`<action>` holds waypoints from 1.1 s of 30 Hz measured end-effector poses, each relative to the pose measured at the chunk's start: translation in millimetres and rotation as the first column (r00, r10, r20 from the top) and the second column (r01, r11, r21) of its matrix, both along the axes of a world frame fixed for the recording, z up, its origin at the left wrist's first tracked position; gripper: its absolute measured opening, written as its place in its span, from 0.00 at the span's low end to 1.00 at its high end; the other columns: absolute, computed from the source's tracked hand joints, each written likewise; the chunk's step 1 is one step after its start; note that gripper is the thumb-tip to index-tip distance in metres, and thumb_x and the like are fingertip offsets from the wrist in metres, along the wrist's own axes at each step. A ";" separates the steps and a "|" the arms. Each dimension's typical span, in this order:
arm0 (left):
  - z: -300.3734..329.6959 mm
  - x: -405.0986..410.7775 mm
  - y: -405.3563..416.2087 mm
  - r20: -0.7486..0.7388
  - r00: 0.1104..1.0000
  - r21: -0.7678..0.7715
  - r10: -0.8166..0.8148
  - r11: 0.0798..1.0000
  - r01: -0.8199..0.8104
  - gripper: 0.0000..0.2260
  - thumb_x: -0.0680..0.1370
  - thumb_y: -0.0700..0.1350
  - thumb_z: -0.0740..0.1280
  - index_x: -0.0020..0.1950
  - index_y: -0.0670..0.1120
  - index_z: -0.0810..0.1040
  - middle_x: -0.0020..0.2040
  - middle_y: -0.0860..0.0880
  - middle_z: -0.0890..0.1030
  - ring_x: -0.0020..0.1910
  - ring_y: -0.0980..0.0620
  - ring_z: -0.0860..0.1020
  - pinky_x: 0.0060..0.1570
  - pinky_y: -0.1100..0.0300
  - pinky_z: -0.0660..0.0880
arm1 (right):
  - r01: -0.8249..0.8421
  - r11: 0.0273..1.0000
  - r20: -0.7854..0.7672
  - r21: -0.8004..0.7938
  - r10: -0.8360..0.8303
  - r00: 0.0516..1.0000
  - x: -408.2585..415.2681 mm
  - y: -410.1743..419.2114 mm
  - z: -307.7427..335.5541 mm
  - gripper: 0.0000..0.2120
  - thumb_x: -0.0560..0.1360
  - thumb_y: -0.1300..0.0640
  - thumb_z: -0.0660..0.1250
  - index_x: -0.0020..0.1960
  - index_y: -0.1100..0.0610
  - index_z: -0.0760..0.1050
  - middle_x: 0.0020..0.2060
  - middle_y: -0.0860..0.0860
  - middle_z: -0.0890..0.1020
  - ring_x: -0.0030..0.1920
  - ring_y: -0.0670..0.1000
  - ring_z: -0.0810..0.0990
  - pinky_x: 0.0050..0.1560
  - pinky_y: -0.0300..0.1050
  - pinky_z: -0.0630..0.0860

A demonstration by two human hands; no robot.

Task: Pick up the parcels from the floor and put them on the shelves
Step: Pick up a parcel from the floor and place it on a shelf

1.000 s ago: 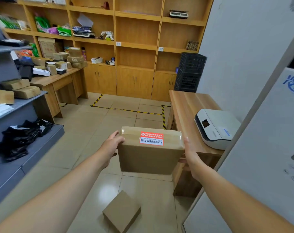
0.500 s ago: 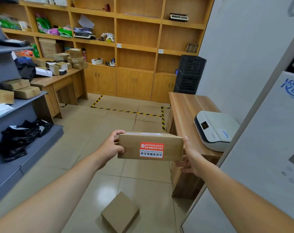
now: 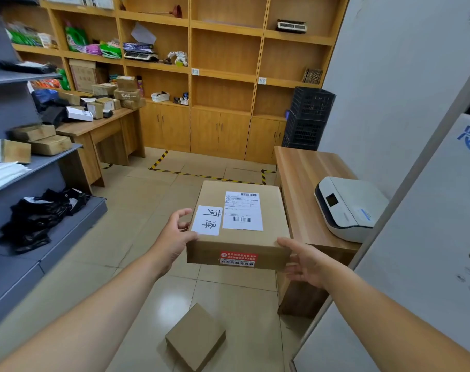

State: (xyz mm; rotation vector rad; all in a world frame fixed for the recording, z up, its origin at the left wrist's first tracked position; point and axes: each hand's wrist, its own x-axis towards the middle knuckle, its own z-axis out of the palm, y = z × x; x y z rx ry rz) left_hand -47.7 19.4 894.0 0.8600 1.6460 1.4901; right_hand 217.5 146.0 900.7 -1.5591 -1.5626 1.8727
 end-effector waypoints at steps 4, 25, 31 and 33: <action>-3.9 -3.2 -1.8 -0.020 1.000 0.005 0.012 1.000 -0.012 0.33 0.70 0.29 0.65 0.70 0.53 0.62 0.56 0.45 0.72 0.58 0.47 0.72 0.47 0.61 0.69 | -0.005 0.999 -0.070 0.034 0.008 0.998 0.7 -2.5 -1.0 0.27 0.70 0.50 0.71 0.66 0.52 0.67 0.58 0.57 0.74 0.56 0.59 0.76 0.58 0.51 0.72; 9.6 -31.6 14.2 -0.153 0.988 0.124 0.008 0.992 0.011 0.37 0.68 0.28 0.68 0.73 0.48 0.60 0.69 0.47 0.66 0.68 0.50 0.66 0.53 0.60 0.70 | 0.171 0.938 -0.265 0.300 -0.090 0.960 -50.9 -6.2 19.9 0.34 0.71 0.71 0.66 0.72 0.52 0.60 0.53 0.50 0.79 0.54 0.52 0.79 0.52 0.46 0.78; 11.7 -33.2 55.9 -0.162 0.984 0.123 -0.069 0.988 0.090 0.38 0.70 0.26 0.65 0.73 0.52 0.59 0.61 0.53 0.70 0.60 0.54 0.69 0.41 0.69 0.72 | 0.223 0.880 -0.268 0.419 -0.115 0.957 -62.9 28.5 17.4 0.35 0.71 0.72 0.64 0.72 0.49 0.60 0.55 0.50 0.77 0.56 0.51 0.78 0.55 0.49 0.78; 6.3 -37.7 80.5 -0.162 0.985 0.109 -0.065 0.991 0.083 0.38 0.70 0.26 0.64 0.74 0.52 0.58 0.61 0.54 0.69 0.60 0.55 0.69 0.41 0.69 0.71 | 0.232 0.859 -0.260 0.457 -0.121 0.958 -68.0 51.4 13.6 0.37 0.71 0.71 0.64 0.73 0.46 0.56 0.61 0.52 0.75 0.60 0.52 0.76 0.56 0.49 0.77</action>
